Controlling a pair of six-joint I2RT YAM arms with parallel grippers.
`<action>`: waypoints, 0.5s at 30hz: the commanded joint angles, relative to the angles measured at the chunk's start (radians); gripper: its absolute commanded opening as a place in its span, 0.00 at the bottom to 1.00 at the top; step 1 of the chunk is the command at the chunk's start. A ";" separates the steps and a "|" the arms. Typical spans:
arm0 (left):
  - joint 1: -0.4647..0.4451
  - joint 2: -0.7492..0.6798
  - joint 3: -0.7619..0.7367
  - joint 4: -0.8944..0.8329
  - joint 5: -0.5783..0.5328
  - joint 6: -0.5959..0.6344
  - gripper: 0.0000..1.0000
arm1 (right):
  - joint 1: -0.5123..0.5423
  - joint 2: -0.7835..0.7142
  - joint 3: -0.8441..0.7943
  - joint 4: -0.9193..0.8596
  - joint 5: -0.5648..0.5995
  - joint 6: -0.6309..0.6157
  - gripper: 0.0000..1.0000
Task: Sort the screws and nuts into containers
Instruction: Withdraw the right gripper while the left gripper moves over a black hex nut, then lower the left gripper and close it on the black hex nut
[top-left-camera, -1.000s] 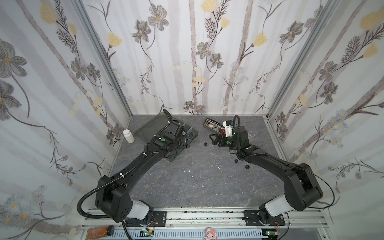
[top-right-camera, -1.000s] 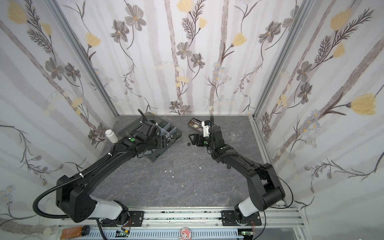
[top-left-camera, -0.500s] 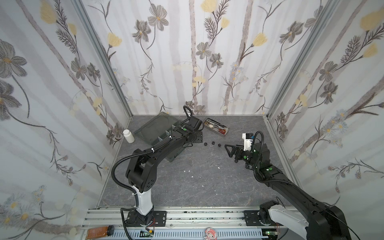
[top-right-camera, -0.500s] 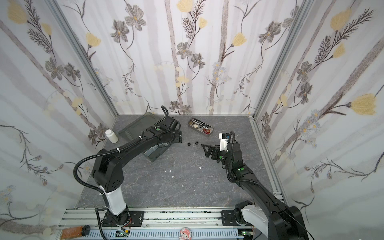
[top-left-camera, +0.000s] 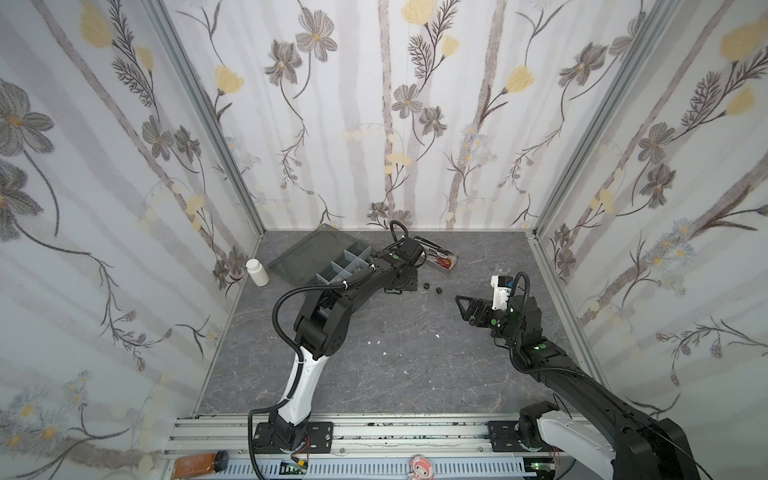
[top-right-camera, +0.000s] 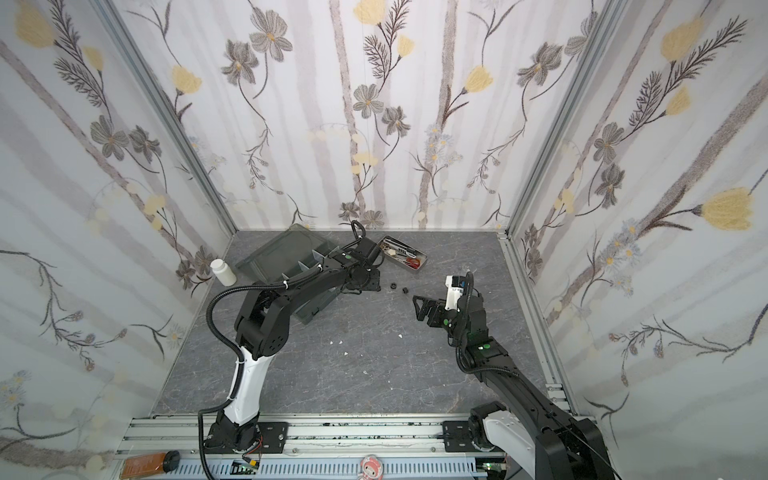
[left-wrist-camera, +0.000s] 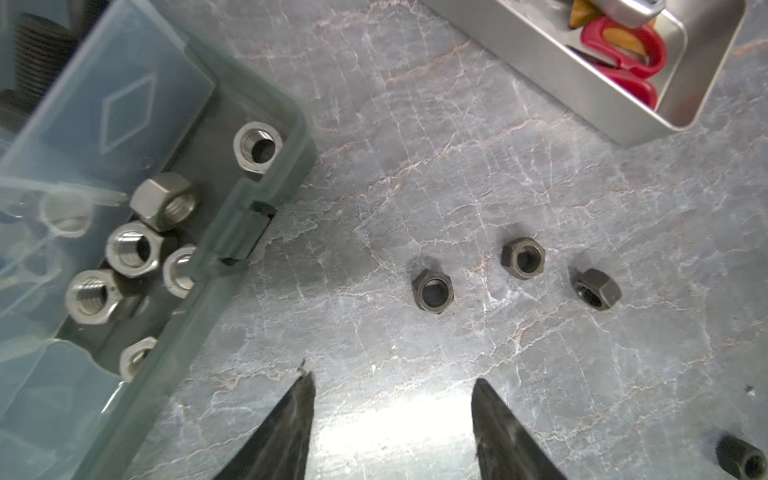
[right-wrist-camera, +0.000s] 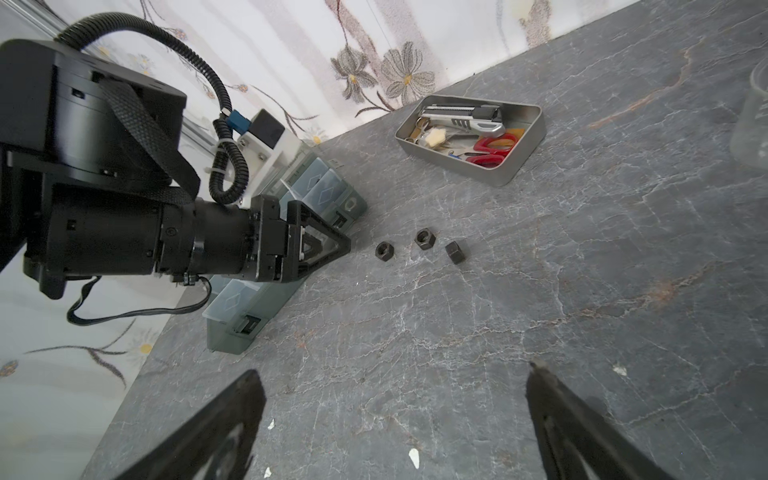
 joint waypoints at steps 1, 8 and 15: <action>0.001 0.051 0.072 -0.031 -0.003 -0.020 0.61 | 0.001 -0.012 -0.008 0.058 0.003 0.018 0.98; 0.000 0.156 0.187 -0.062 -0.003 -0.035 0.60 | 0.001 -0.021 -0.012 0.070 -0.008 0.031 0.98; 0.000 0.223 0.254 -0.092 -0.008 -0.041 0.56 | 0.001 -0.025 -0.015 0.082 -0.009 0.040 0.98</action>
